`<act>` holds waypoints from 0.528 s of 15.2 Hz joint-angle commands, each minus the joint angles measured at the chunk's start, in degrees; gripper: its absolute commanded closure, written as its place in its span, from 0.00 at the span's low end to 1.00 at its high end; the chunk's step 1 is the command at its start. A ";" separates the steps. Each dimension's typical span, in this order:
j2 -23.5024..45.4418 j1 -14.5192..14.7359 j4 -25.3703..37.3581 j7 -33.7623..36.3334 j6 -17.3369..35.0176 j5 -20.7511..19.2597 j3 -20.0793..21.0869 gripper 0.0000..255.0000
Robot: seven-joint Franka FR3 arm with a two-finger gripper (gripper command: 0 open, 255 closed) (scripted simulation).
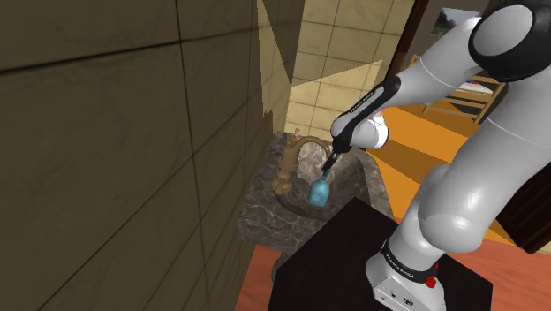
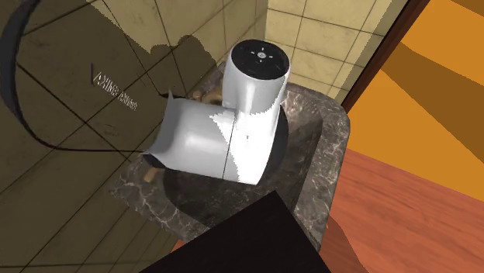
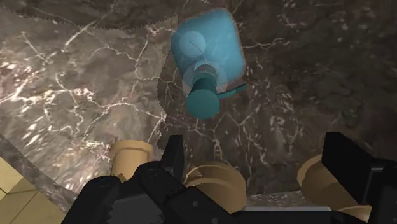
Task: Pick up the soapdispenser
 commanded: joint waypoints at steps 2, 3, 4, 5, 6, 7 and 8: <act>11.75 8.99 6.07 -31.53 0.44 37.73 -4.85 0.00; 13.62 4.81 7.39 -35.67 0.21 42.26 -0.53 0.00; 14.97 4.31 8.09 -38.70 0.06 46.02 0.44 0.00; 16.23 3.52 8.77 -41.46 -0.06 49.41 1.63 0.00; 17.54 3.23 9.47 -44.20 -0.29 52.78 2.28 0.00; 18.86 3.17 10.18 -46.84 -0.60 56.03 2.65 0.00; 20.13 2.94 10.87 -49.29 -0.89 59.01 3.14 0.00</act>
